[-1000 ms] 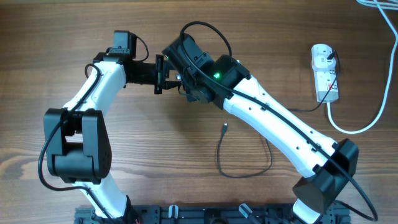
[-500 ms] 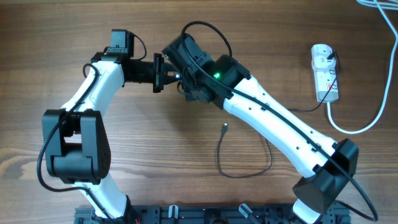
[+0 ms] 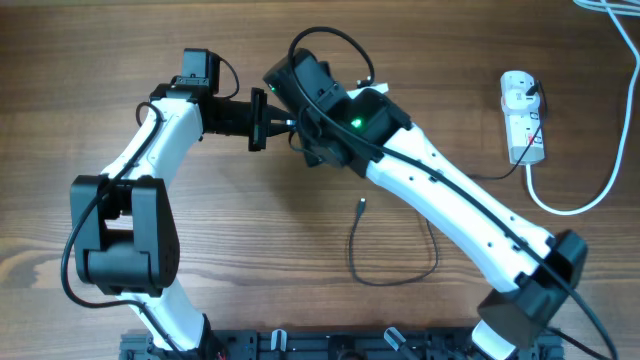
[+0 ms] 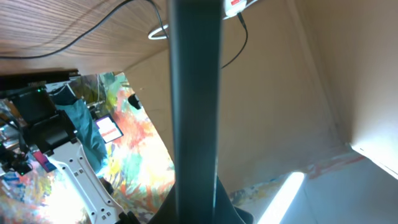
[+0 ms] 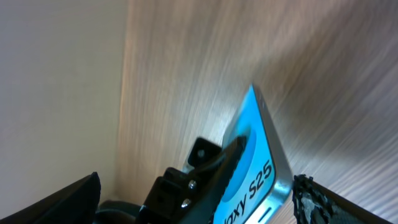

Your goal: Plug charger to phone and switch on socket

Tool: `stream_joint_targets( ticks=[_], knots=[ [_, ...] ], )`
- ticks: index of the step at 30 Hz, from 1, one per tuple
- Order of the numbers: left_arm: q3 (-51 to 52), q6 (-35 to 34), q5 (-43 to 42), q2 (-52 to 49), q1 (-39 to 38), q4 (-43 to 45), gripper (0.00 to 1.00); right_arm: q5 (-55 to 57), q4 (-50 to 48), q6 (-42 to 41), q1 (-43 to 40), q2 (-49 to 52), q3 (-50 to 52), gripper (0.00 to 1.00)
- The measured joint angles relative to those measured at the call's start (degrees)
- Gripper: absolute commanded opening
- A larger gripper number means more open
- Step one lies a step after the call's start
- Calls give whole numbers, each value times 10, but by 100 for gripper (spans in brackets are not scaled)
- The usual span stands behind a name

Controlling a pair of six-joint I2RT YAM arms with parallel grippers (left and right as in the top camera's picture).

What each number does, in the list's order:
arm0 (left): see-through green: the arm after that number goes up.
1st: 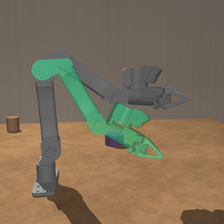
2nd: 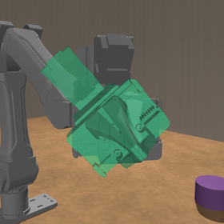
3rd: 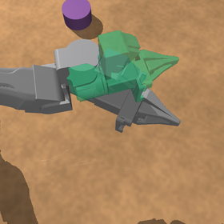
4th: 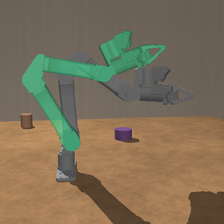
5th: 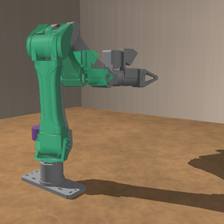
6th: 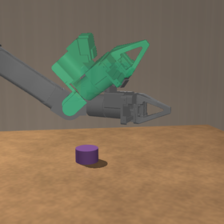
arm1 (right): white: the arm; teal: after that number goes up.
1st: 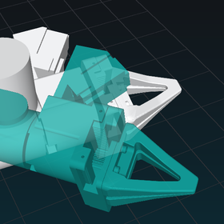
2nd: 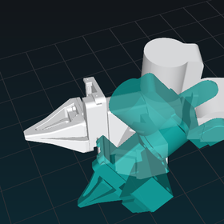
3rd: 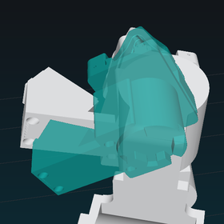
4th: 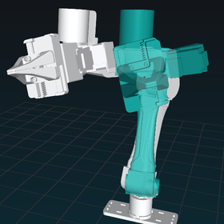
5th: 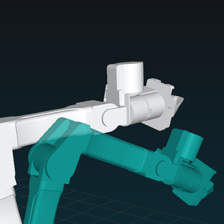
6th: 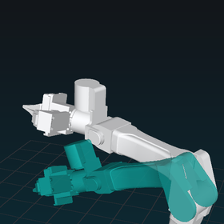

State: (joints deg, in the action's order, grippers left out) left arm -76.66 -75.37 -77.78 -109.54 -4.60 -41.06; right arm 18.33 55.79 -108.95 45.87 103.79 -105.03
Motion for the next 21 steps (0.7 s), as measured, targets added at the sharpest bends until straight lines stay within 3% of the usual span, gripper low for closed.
stream_joint_targets(
  ticks=[8,21],
  knots=[
    [0,27,34,0,0,5,4,55,61,244,-48,-122,0,100],
    [1,277,33,6,0,26,4,-108,186,638,-282,-151,0,100]
  ],
)
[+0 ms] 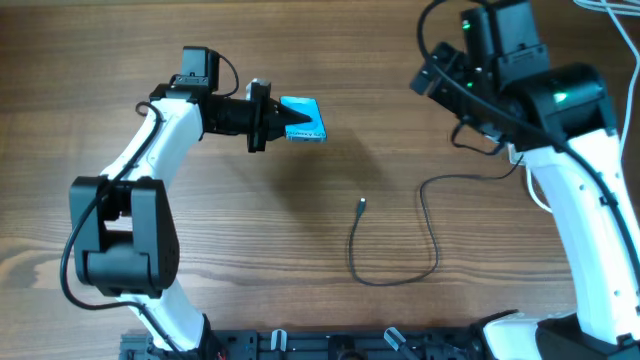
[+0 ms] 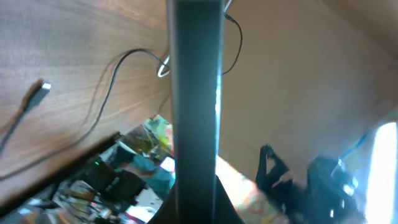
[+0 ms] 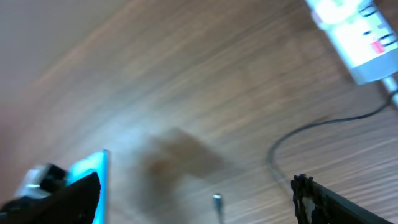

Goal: Plug charger to phone and switch on socket
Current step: 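Withdraw the right gripper up and right away from the phone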

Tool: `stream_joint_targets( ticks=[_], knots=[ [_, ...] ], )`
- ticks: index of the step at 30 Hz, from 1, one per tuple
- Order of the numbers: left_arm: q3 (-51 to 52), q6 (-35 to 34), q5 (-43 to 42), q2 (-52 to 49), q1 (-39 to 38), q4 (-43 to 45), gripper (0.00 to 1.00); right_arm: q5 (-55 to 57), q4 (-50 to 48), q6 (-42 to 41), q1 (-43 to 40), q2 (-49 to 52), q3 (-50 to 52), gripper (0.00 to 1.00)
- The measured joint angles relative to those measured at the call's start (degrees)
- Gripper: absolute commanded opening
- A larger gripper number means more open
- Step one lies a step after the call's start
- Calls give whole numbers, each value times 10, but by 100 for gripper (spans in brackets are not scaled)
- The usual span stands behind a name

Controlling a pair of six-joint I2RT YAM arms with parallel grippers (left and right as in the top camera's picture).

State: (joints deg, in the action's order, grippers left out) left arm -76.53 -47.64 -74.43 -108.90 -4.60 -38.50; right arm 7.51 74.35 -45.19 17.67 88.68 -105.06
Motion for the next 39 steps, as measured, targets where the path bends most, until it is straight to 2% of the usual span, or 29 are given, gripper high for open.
stream_joint_targets(
  ticks=[4,8,13,19,27,34,39],
  knots=[
    [2,50,20,51,0,2,4,-9,12,46,-28,0,0,100],
    [2,99,81,153,0,2,4,-13,5,63,-29,0,20,100],
    [2,124,182,225,0,-28,4,-16,-28,65,-30,1,114,100],
    [2,129,280,226,0,-72,4,-15,-74,65,-30,2,193,100],
    [2,140,302,226,0,-76,4,-15,-99,66,-30,3,206,100],
    [2,212,312,226,-14,-108,4,-16,-99,65,-30,3,206,99],
    [2,230,342,226,-47,-108,4,-46,-99,68,-30,3,206,100]
  ],
)
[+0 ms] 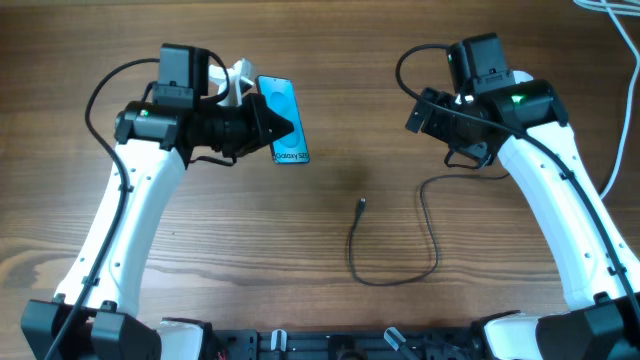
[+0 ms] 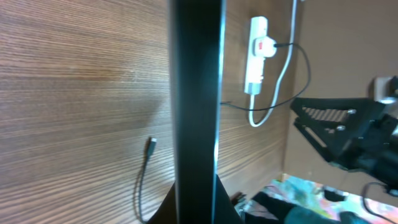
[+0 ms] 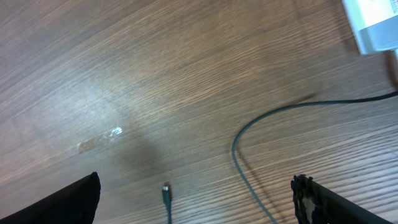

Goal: Plug charger to phone and switch on socket
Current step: 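Withdraw the right gripper up and right away from the phone, then move the right gripper down over the black cable's USB-C plug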

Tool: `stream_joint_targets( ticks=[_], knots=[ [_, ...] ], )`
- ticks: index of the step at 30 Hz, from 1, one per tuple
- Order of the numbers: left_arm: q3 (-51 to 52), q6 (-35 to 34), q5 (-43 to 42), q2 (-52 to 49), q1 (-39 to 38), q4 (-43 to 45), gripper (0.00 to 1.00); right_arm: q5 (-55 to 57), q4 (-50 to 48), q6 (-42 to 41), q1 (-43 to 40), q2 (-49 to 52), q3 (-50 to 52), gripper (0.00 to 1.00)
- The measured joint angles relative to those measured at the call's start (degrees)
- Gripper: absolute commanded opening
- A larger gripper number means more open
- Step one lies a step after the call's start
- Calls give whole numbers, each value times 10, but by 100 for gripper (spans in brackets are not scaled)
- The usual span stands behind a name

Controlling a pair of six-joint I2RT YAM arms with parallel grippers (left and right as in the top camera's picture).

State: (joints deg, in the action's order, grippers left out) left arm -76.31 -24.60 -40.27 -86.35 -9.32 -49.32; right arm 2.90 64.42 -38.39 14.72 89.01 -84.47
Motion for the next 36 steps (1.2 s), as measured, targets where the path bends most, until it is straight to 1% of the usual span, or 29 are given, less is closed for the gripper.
stream_joint_targets(
  ticks=[6,10,16,20,28,36],
  knots=[
    [0,4,30,0,-12,0,4,-10,-3,1,0,0,0,100],
    [0,13,34,0,-12,0,4,-18,-3,1,0,0,0,100],
    [0,18,36,0,-12,12,4,-104,-3,1,0,0,0,100],
    [0,19,36,0,-12,13,4,-128,-19,1,0,0,0,100],
    [0,19,48,0,-12,13,4,-134,-14,2,0,0,0,100],
    [0,19,69,0,-12,13,4,-135,-31,2,0,0,65,100]
  ],
)
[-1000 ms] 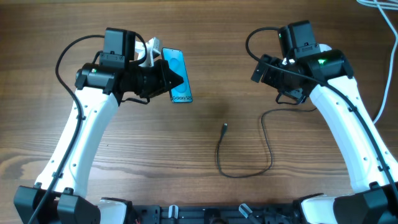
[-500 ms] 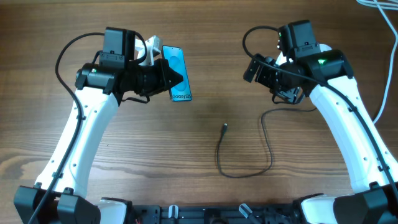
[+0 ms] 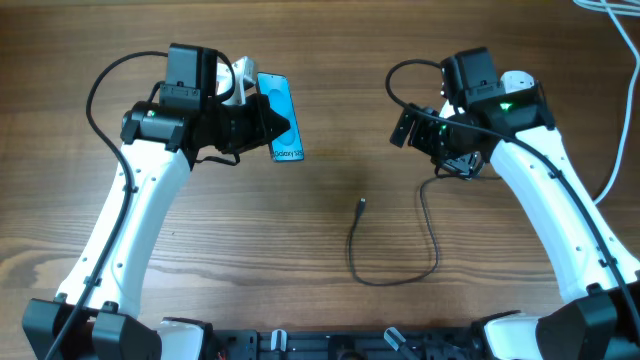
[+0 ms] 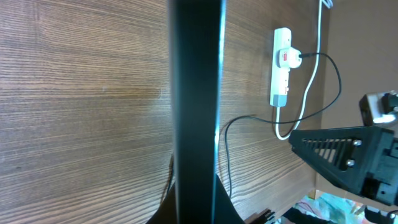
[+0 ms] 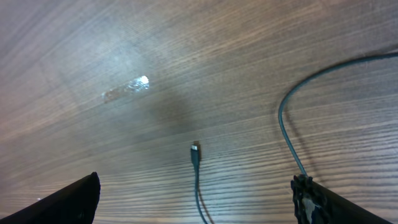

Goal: Plug charger to phone and switch on socket
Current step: 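Move the right gripper down over the black cable's USB-C plug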

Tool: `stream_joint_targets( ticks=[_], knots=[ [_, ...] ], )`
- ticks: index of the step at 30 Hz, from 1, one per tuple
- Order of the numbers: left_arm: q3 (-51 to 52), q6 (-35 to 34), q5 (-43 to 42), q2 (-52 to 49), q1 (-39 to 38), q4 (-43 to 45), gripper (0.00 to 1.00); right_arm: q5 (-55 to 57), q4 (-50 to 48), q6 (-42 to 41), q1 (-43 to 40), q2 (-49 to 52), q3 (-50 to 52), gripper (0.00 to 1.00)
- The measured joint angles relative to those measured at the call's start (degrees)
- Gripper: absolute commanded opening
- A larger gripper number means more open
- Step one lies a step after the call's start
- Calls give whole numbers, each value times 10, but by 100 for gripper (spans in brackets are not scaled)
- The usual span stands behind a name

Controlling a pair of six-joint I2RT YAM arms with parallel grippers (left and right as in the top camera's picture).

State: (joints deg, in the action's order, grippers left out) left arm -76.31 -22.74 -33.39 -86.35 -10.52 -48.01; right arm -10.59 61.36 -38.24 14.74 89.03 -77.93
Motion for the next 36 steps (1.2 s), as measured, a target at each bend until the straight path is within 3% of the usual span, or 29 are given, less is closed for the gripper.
stream_joint_targets(
  ticks=[17,25,36],
  knots=[
    [0,0,8,0,0,0,4,-2,-20,0,24,0,14,100],
    [0,-41,79,0,0,-15,4,-2,-34,0,24,0,14,100],
    [0,-48,96,0,0,-15,4,-6,-36,0,28,0,14,100]
  ],
)
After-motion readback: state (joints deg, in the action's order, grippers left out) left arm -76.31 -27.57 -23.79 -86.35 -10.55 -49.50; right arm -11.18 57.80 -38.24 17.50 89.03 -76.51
